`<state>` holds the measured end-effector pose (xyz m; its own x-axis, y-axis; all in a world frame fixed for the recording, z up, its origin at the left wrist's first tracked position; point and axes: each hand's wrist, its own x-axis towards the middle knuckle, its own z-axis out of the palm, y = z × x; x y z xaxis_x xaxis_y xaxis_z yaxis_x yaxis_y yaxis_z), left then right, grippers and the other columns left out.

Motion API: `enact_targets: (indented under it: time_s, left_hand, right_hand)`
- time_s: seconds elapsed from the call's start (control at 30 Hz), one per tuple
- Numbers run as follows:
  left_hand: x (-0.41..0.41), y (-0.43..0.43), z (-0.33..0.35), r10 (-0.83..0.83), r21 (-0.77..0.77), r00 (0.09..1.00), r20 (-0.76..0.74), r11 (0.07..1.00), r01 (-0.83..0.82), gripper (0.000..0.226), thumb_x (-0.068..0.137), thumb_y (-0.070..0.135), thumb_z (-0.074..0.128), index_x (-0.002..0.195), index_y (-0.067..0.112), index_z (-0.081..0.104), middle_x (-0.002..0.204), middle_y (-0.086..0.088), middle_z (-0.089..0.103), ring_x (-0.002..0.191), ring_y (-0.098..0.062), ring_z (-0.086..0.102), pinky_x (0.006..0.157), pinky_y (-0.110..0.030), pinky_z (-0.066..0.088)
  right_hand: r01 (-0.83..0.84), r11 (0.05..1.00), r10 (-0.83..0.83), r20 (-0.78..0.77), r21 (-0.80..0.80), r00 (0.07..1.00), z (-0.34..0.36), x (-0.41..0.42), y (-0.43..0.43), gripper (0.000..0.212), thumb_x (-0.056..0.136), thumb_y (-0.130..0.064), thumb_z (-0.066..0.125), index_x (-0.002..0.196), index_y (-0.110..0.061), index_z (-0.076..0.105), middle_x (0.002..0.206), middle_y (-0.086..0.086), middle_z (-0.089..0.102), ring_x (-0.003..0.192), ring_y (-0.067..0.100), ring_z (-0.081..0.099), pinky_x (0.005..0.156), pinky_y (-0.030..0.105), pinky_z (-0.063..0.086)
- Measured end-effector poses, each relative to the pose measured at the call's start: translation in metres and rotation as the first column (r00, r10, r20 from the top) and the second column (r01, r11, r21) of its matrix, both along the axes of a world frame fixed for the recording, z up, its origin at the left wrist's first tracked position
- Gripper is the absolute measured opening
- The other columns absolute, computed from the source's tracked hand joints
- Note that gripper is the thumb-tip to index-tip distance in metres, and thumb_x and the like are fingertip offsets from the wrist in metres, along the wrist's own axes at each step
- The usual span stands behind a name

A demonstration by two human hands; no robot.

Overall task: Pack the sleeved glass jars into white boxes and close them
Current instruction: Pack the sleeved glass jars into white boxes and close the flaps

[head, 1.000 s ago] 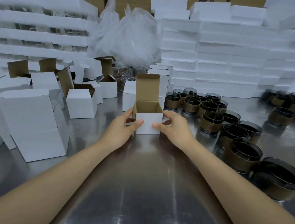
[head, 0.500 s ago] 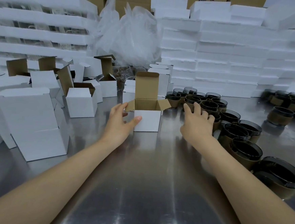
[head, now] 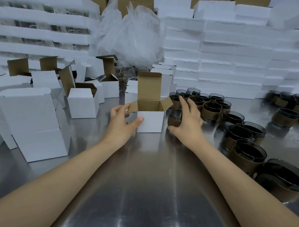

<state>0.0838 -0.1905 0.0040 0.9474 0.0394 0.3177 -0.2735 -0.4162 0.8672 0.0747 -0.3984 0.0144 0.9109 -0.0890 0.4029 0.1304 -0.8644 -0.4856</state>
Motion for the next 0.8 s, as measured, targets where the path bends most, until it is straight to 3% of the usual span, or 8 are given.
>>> enact_targets:
  time_s: [0.1,0.17,0.23,0.37,0.5,0.57,0.7,0.8]
  left_hand:
    - [0.000,0.000,0.000,-0.002,-0.007,1.000,-0.002,1.000,0.002,0.065,0.088,0.039,0.065,0.144,0.023,0.035,0.135,0.002,0.028,0.120,-0.010,0.043,0.105,-0.028,0.036]
    - [0.000,0.000,0.000,-0.001,-0.009,1.000,-0.002,1.000,0.001,0.066,0.088,0.039,0.065,0.144,0.023,0.035,0.135,0.002,0.028,0.121,-0.011,0.044,0.106,-0.030,0.037]
    - [0.001,0.000,0.000,-0.002,-0.008,1.000,-0.006,1.000,0.002,0.066,0.088,0.040,0.064,0.145,0.023,0.035,0.136,0.002,0.028,0.122,-0.011,0.044,0.107,-0.032,0.038]
    - [0.001,0.000,-0.001,-0.003,-0.002,1.000,-0.011,1.000,0.003,0.066,0.088,0.042,0.064,0.145,0.025,0.034,0.134,0.004,0.028,0.119,-0.009,0.044,0.105,-0.030,0.038]
    - [0.001,0.001,-0.001,-0.004,0.003,1.000,-0.007,1.000,0.004,0.065,0.088,0.042,0.063,0.144,0.025,0.035,0.129,0.006,0.028,0.116,-0.007,0.043,0.106,-0.032,0.039]
    - [0.002,0.001,-0.002,-0.002,0.000,1.000,-0.005,1.000,0.002,0.065,0.088,0.042,0.064,0.144,0.025,0.035,0.128,0.007,0.028,0.116,-0.007,0.043,0.106,-0.032,0.039]
    - [0.003,0.000,-0.002,0.002,0.010,1.000,-0.004,1.000,-0.002,0.065,0.088,0.043,0.063,0.144,0.026,0.035,0.129,0.006,0.028,0.113,-0.005,0.043,0.103,-0.031,0.041]
    - [0.003,0.000,-0.002,0.003,-0.002,1.000,-0.002,1.000,-0.003,0.065,0.088,0.041,0.064,0.144,0.024,0.035,0.129,0.005,0.029,0.112,-0.005,0.043,0.101,-0.027,0.039]
  right_hand:
    - [-0.030,0.971,0.048,-0.071,0.236,0.996,-0.006,0.005,-0.004,0.097,0.075,-0.016,0.078,0.151,-0.015,0.017,0.150,0.006,0.029,0.136,0.023,0.033,0.111,0.035,0.028]
    - [-0.031,0.910,0.033,0.003,0.414,0.999,-0.006,0.007,-0.003,0.095,0.071,-0.012,0.081,0.146,-0.012,0.022,0.132,0.002,0.045,0.114,0.015,0.047,0.092,0.018,0.035]
    - [-0.014,0.856,-0.018,0.058,0.517,0.998,-0.005,0.007,-0.001,0.087,0.070,-0.018,0.083,0.138,-0.013,0.029,0.117,-0.005,0.049,0.101,0.009,0.048,0.078,0.009,0.035]
    - [-0.049,0.820,-0.076,0.193,0.570,0.978,-0.003,0.006,0.000,0.063,0.072,-0.028,0.081,0.122,-0.021,0.044,0.117,-0.005,0.052,0.103,0.009,0.051,0.073,0.003,0.037]
    - [-0.115,0.771,-0.080,0.274,0.627,0.958,-0.001,0.001,0.005,0.071,0.072,-0.029,0.078,0.130,-0.024,0.038,0.112,-0.018,0.048,0.102,-0.002,0.050,0.074,-0.001,0.035]
    - [-0.121,0.774,-0.082,0.287,0.622,0.954,0.000,0.000,0.007,0.073,0.071,-0.031,0.078,0.132,-0.025,0.038,0.119,-0.012,0.048,0.109,0.003,0.049,0.081,0.001,0.034]
    - [-0.149,0.785,-0.038,0.287,0.602,0.957,-0.001,-0.002,0.008,0.076,0.069,-0.032,0.081,0.132,-0.026,0.039,0.125,-0.003,0.052,0.114,0.013,0.052,0.098,0.027,0.044]
    - [-0.163,0.790,-0.029,0.303,0.590,0.953,0.000,-0.004,0.008,0.079,0.068,-0.032,0.083,0.133,-0.027,0.039,0.125,-0.003,0.052,0.114,0.012,0.052,0.101,0.031,0.044]
